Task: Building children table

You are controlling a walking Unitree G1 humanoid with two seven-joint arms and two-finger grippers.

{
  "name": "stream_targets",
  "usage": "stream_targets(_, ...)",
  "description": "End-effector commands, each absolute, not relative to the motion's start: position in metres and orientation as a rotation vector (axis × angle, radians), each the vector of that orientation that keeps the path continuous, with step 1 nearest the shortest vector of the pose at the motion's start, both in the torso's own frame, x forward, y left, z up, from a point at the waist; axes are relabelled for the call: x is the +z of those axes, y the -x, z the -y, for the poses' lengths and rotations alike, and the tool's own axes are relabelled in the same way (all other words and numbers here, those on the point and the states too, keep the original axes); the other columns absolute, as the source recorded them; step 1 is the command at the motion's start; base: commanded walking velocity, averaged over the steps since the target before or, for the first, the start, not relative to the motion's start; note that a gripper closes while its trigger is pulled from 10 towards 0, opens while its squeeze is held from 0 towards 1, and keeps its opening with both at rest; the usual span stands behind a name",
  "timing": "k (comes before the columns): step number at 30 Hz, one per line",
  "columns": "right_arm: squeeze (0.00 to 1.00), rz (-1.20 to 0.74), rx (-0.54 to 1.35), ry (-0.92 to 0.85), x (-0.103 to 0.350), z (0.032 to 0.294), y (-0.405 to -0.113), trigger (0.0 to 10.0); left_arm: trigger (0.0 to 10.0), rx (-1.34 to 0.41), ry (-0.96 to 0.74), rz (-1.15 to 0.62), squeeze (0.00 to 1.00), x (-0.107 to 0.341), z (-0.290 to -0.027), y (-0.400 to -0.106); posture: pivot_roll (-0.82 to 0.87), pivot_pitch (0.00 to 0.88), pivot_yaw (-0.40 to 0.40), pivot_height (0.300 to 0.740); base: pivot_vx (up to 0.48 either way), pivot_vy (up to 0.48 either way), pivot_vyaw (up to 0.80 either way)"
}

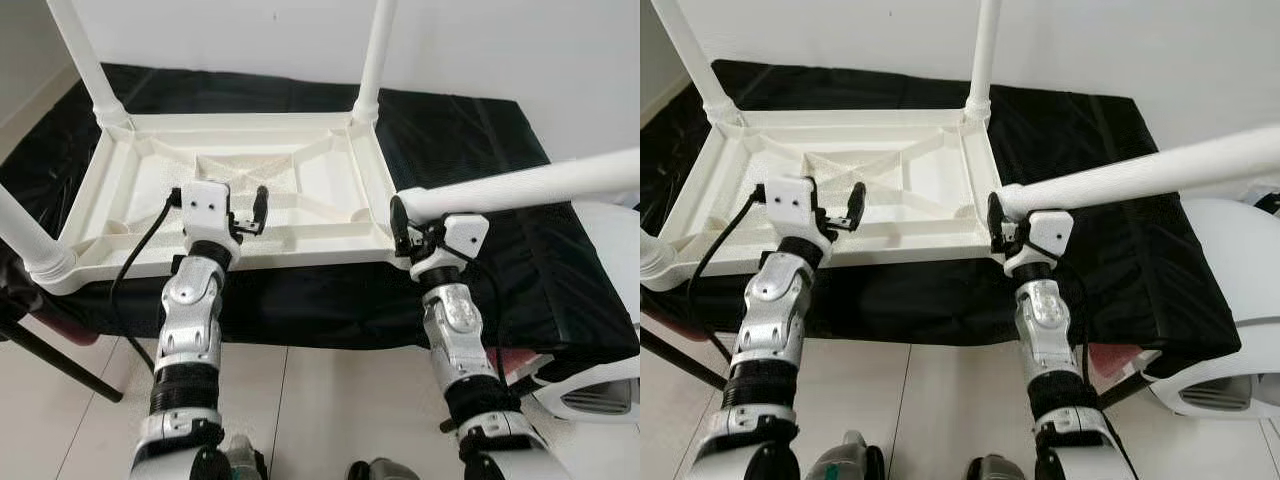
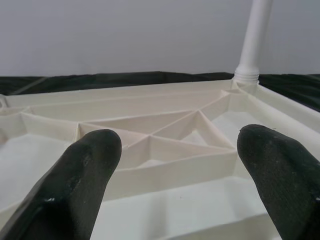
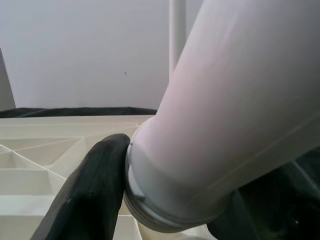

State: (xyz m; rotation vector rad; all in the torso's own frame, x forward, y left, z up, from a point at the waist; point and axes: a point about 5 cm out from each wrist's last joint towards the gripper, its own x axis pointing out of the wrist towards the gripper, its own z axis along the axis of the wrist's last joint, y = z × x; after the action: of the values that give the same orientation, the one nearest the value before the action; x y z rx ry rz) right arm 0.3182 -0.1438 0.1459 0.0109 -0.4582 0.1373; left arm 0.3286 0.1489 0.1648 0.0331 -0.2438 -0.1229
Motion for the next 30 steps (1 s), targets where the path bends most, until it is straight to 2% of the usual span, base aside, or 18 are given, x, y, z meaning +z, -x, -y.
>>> stream_targets(1, 0.0, 0.488, 0.137, 0.002, 0.15, 0.143, -0.313, 10.0, 10.0, 0.047, 0.008, 0.256, 0.0, 0.167, -0.158, -0.324, 0.02, 0.0, -0.022, 0.74, 0.0, 0.0, 0.0)
stream_targets(7, 0.0, 0.478, 0.117, 0.012, 0.143, 0.15, -0.3, 10.0, 10.0, 0.039, 0.005, 0.255, 0.0, 0.16, -0.161, -0.307, 0.02, 0.0, -0.019, 0.74, 0.0, 0.0, 0.0)
stream_targets(9, 0.0, 0.494, 0.074, 0.043, 0.144, 0.163, -0.298, 10.0, 10.0, 0.048, -0.008, 0.242, 0.0, 0.155, -0.171, -0.299, 0.02, 0.0, -0.017, 0.74, 0.0, 0.0, 0.0)
stream_targets(18, 0.0, 0.447, 0.005, 0.11, 0.132, 0.184, -0.288, 10.0, 10.0, 0.095, -0.025, 0.195, 0.0, 0.135, -0.187, -0.282, 0.01, 0.0, -0.016, 0.74, 0.0, 0.0, 0.0)
stream_targets(30, 0.0, 0.438, -0.015, 0.095, 0.133, 0.183, -0.281, 10.0, 10.0, 0.09, -0.018, 0.21, 0.0, 0.14, -0.182, -0.274, 0.0, 0.0, -0.018, 0.74, 0.0, 0.0, 0.0)
